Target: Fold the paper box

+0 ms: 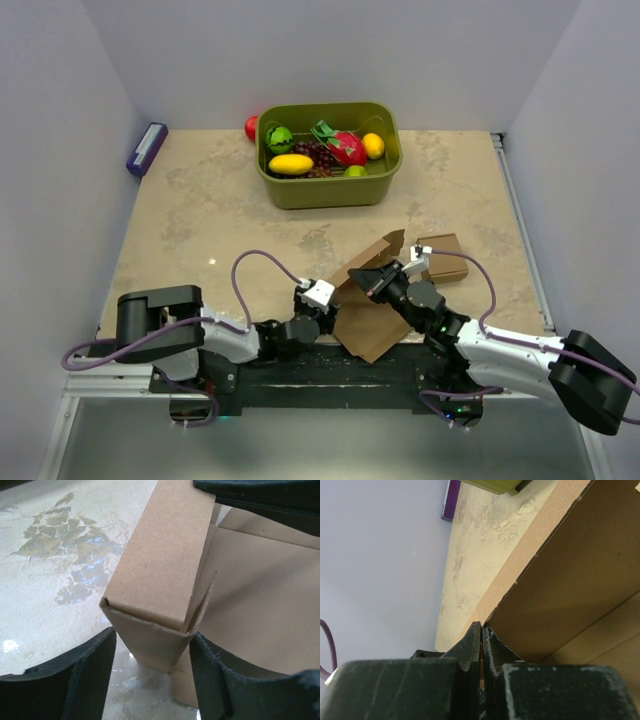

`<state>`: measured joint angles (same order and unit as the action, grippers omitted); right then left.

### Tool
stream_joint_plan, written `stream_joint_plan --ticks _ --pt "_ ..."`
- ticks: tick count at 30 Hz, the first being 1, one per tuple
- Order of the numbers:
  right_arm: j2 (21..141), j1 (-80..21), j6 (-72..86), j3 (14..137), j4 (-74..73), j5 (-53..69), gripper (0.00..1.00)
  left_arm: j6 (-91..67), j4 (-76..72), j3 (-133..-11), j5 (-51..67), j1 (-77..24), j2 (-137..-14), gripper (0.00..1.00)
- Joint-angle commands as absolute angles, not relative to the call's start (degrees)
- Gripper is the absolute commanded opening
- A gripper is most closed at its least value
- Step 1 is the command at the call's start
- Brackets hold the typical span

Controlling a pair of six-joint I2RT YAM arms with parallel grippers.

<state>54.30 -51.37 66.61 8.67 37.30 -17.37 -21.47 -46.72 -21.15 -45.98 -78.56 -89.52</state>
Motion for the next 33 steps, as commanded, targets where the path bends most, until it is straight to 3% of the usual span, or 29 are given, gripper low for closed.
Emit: stream_joint_plan --ticks 1,6,12,20,23,30,33 --pt "54.9 -51.7 65.3 6.9 28.8 -19.9 0.0 -24.6 -41.1 -25.7 -53.1 -78.7 -91.1 0.58" --pt "54.7 -51.8 65.5 6.9 28.7 -20.1 0.0 -27.2 -35.3 -28.1 -56.9 -78.7 -93.0 0.54" --pt "55.0 -51.9 65.9 7.6 28.0 -20.4 0.0 -28.0 -30.8 -30.1 -60.4 -78.8 -95.4 0.43" --pt "52.9 -52.0 61.7 12.0 21.9 -21.4 0.01 -28.3 -29.3 -28.4 -62.5 -78.0 -91.7 0.09" --pt "50.6 -52.0 58.6 14.9 17.0 -22.1 0.15 -28.0 -29.0 -26.3 -58.5 -75.8 -87.6 0.0" --pt "44.6 -52.0 49.8 23.8 1.4 -22.2 0.59 -26.1 -28.0 -22.3 -42.4 -66.2 -77.3 0.0" --pt "43.9 -51.9 45.8 29.3 -7.0 -23.6 0.71 -24.1 -25.1 -22.3 -38.1 -63.6 -72.9 0.0"
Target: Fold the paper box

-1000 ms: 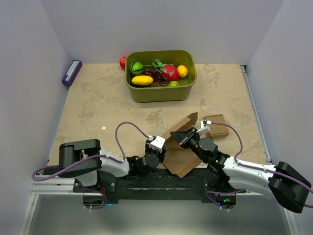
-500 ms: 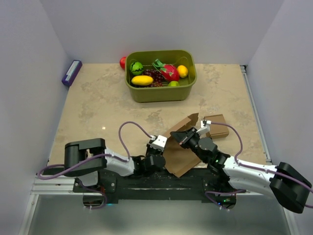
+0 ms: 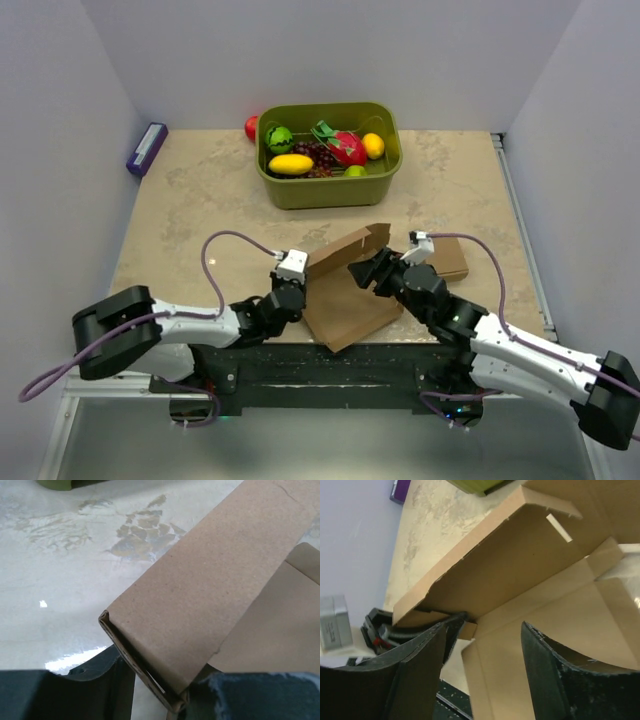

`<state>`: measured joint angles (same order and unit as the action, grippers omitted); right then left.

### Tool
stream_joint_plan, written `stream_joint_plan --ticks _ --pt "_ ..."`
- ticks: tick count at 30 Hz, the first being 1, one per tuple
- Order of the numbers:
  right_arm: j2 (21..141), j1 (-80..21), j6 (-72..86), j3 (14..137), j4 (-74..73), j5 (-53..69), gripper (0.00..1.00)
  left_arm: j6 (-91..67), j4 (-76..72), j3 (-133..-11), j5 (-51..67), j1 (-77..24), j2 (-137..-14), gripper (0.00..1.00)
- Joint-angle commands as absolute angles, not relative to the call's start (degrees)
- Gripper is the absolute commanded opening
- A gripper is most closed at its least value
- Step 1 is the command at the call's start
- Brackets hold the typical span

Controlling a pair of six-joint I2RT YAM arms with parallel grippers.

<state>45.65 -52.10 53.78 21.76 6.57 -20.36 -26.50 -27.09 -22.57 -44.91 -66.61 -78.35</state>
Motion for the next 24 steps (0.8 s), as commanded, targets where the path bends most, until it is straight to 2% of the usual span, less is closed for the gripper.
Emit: stream_joint_plan --ticks 1,3,10,14,17,19,24 --pt "44.0 -51.9 43.7 32.1 -8.9 -24.4 0.73 -23.8 -24.0 -22.6 -34.9 -62.7 -71.8 0.0" --pt "44.5 -51.9 41.1 34.8 -14.0 -25.0 0.78 -22.4 -22.2 -22.4 -30.3 -59.3 -68.2 0.0" --pt "48.1 -51.9 29.5 42.4 -21.3 -25.9 0.81 -17.1 -16.0 -21.4 -10.5 -51.8 -57.4 0.0" --pt "47.5 -51.9 31.5 46.0 -19.8 -19.4 0.81 -17.1 -11.0 -22.0 -10.9 -51.2 -54.1 0.0" --pt "47.7 -51.9 39.7 45.2 -14.5 -12.9 0.8 -16.4 -12.2 -21.0 -10.3 -51.2 -54.2 0.0" --pt "48.2 -51.9 47.3 41.2 -5.2 -5.7 0.79 -15.9 -12.6 -21.3 -9.8 -51.2 -55.2 0.0" --pt "52.2 -51.9 63.6 30.9 14.1 -2.0 0.79 -15.5 -17.3 -20.7 -10.0 -51.2 -59.2 0.0"
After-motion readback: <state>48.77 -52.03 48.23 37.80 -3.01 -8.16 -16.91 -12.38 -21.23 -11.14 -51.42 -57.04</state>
